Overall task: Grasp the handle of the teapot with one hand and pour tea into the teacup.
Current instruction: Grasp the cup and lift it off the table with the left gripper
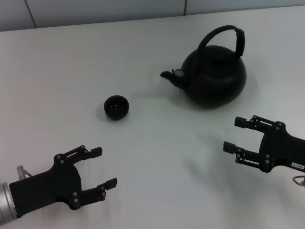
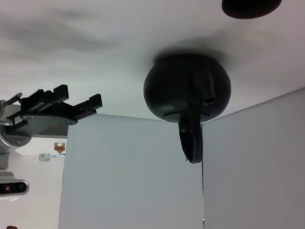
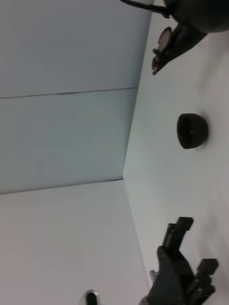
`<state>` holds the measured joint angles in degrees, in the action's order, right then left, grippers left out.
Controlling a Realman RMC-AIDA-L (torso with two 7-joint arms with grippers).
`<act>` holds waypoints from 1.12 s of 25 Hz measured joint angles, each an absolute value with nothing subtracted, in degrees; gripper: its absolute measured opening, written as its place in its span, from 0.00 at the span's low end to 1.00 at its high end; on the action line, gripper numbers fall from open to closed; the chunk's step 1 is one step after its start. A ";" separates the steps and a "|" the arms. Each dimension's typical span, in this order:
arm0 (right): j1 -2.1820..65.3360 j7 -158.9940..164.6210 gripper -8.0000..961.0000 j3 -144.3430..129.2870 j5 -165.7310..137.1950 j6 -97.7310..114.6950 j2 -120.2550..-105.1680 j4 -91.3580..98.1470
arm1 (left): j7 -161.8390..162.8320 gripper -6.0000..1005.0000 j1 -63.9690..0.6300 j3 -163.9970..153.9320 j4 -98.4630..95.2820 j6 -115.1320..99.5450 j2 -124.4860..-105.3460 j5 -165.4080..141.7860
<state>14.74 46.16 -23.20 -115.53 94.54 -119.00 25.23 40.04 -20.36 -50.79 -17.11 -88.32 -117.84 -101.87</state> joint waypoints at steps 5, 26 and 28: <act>14.77 45.85 0.76 -23.20 -115.92 93.61 -119.00 25.26 | 42.88 0.79 -20.52 -50.59 -18.73 -88.22 -117.87 -101.90; 15.21 45.70 0.76 -23.20 -116.02 92.60 -119.09 24.65 | 43.53 0.79 -20.50 -49.44 -19.01 -87.72 -118.06 -101.40; 15.22 45.70 0.76 -23.20 -116.02 92.61 -119.09 24.57 | 43.24 0.79 -20.71 -47.47 -18.75 -86.41 -118.38 -100.83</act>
<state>15.22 45.70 -23.20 -116.02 92.61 -119.09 24.57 43.24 -20.71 -47.47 -18.75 -86.41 -118.38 -100.83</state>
